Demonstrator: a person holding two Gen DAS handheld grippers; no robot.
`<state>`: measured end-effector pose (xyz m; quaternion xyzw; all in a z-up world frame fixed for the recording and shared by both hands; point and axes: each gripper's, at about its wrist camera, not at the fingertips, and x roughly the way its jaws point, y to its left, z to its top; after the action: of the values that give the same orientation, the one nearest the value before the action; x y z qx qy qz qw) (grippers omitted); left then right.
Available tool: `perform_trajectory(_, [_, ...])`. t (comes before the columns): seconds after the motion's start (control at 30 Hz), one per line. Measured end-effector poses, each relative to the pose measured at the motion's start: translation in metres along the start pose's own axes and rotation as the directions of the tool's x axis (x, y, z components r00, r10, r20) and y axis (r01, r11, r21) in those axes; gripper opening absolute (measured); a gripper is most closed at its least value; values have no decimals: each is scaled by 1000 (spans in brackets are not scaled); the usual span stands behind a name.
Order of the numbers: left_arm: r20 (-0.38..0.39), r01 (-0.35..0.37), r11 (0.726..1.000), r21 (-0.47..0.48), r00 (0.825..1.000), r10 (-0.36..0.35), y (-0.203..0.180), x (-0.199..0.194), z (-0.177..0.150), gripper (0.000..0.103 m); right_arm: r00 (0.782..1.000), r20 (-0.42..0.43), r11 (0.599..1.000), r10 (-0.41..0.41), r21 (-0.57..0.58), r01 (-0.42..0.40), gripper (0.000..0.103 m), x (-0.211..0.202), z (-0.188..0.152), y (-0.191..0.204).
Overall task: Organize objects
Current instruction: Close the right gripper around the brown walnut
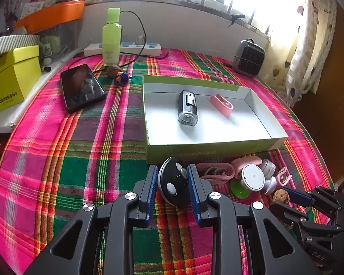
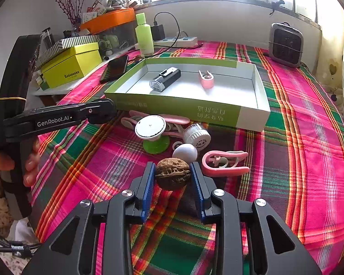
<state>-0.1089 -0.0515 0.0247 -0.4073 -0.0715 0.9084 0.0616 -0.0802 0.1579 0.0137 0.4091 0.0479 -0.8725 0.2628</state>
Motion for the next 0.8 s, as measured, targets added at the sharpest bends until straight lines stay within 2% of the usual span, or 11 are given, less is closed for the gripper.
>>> perform_trajectory(0.8, [41,34,999,28,999,-35,-11,-9,25,24,996,93,1000,-9,-11,10,32,-15,36,-14])
